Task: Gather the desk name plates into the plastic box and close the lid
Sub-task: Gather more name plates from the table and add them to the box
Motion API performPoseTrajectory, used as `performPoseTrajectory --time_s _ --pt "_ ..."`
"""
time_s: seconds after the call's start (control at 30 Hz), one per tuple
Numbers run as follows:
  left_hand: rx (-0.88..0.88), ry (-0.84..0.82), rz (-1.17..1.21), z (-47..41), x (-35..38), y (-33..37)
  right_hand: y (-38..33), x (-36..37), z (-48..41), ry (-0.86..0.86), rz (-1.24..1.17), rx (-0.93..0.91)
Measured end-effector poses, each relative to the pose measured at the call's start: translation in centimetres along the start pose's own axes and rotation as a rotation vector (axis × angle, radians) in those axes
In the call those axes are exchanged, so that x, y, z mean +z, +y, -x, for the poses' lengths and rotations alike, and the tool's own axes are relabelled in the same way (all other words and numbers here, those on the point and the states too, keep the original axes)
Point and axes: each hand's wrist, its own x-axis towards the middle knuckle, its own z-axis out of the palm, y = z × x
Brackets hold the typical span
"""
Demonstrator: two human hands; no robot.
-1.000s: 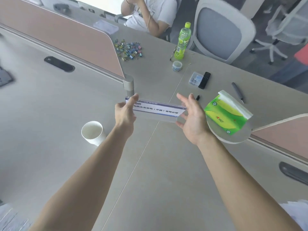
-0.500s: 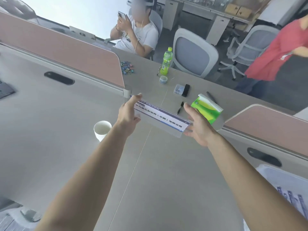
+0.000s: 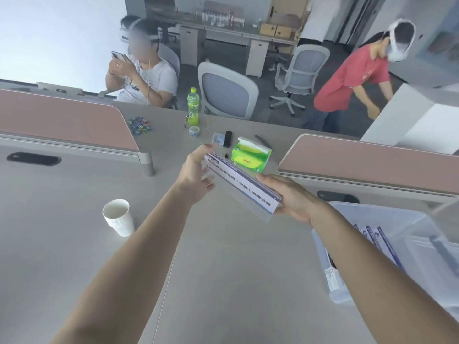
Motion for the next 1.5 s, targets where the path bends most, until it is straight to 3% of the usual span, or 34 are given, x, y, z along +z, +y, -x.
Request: performPoseTrajectory --time_s 0.23,0.37,0.63,0.83,0.93,1.13,1.3,1.37,1.5 --pt "0.113 -0.015 -0.168 4.2 8.4 -3.0 4.2 -5.8 6.0 -0.127 -0.008 0.006" --pt "0.199 -0.023 -0.329 6.1 12.6 -5.9 6.5 -8.7 9.3 -0.102 0.021 0.012" --pt "0.336 -0.06 -0.616 7.8 19.9 -11.4 8.1 -9.6 14.2 0.328 0.554 -0.157" --pt "0.384 -0.255 -0.687 7.0 22.6 -12.3 9.5 -10.3 14.5 0.637 0.613 -0.147" --pt "0.434 -0.41 -0.736 6.8 22.9 -12.8 9.4 -11.3 15.0 0.733 0.531 -0.071" --pt "0.469 -0.532 -0.925 7.4 24.6 -15.6 10.1 -14.8 17.3 1.095 0.147 0.066" --pt "0.399 -0.915 -1.103 10.5 27.7 -19.8 11.1 -18.0 19.6 1.206 -0.075 0.113" --pt "0.405 -0.954 -1.196 11.8 29.7 -21.6 12.0 -19.5 20.3 1.208 -0.108 0.127" --pt "0.612 -0.868 -1.364 13.3 34.1 -26.2 13.8 -22.6 21.8 1.186 -0.151 0.142"
